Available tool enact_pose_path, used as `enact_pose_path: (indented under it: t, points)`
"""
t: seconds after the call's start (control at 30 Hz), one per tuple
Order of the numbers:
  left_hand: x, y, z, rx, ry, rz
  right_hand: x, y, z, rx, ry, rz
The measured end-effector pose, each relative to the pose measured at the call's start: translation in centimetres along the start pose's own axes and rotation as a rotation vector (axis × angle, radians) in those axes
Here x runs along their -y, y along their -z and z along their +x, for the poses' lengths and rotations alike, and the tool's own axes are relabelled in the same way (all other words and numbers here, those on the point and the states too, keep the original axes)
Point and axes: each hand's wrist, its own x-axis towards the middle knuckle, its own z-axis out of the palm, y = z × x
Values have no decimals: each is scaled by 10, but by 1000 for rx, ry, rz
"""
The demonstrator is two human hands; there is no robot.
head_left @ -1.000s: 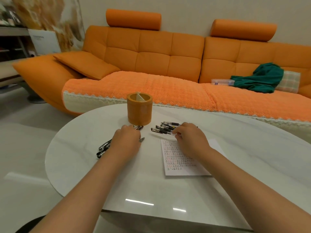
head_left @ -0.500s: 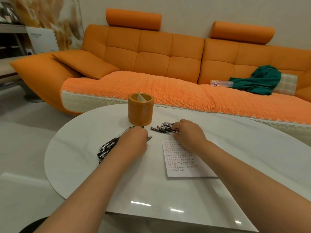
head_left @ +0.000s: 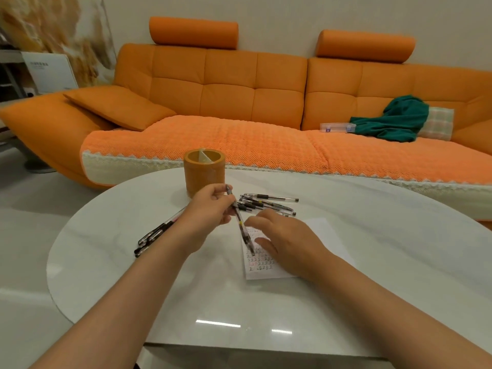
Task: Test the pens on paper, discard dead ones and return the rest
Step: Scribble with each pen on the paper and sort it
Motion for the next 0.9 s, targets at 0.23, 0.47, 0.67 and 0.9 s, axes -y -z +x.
enact_pose_path:
  t: [0.23, 0.47, 0.67, 0.9]
  points:
    - [8, -27, 2, 90, 67, -36, -17, -10, -21, -57, 163, -211]
    - [32, -32, 4, 102, -165, 573, -31, 0, -20, -162, 82, -284]
    - [42, -26, 3, 267, -295, 984, -41, 6, -22, 28, -33, -304]
    - [50, -30, 1, 309, -338, 1056, -30, 12, -21, 97, -249, -142]
